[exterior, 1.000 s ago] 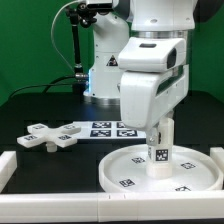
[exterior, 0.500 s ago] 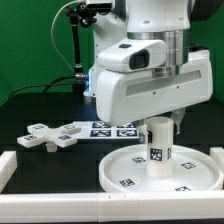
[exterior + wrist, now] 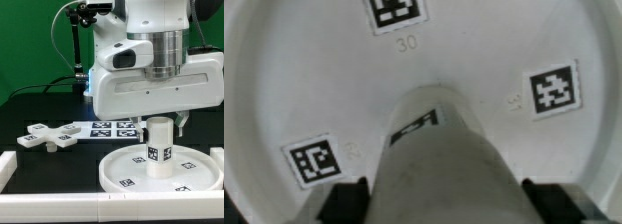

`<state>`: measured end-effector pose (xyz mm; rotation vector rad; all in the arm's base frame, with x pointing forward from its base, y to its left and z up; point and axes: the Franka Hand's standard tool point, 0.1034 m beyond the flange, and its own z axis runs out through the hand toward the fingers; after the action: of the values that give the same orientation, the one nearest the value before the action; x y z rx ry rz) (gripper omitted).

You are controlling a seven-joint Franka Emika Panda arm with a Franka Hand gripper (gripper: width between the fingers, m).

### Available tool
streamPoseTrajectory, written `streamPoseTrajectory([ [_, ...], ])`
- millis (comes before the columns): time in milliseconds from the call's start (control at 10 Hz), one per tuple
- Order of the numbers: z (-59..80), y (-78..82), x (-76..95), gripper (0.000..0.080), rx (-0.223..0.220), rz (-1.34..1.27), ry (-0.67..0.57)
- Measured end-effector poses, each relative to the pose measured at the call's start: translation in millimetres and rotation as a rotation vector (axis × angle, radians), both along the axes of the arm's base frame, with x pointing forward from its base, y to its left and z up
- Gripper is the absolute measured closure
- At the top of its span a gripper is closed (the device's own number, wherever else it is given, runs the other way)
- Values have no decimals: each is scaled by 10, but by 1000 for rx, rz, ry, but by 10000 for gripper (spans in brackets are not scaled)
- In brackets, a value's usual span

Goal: Assemble round table

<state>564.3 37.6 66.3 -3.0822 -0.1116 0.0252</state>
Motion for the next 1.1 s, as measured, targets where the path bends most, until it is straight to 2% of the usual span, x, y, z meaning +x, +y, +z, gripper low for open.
streamPoseTrajectory([
  [600,-6,7,-11,390,21,-524,40],
  [800,-6,13,-9,390,17,-628,46],
  [1000,-9,18,-11,386,17,-619,46],
  [1100,-10,24,-12,205,17,-617,46],
])
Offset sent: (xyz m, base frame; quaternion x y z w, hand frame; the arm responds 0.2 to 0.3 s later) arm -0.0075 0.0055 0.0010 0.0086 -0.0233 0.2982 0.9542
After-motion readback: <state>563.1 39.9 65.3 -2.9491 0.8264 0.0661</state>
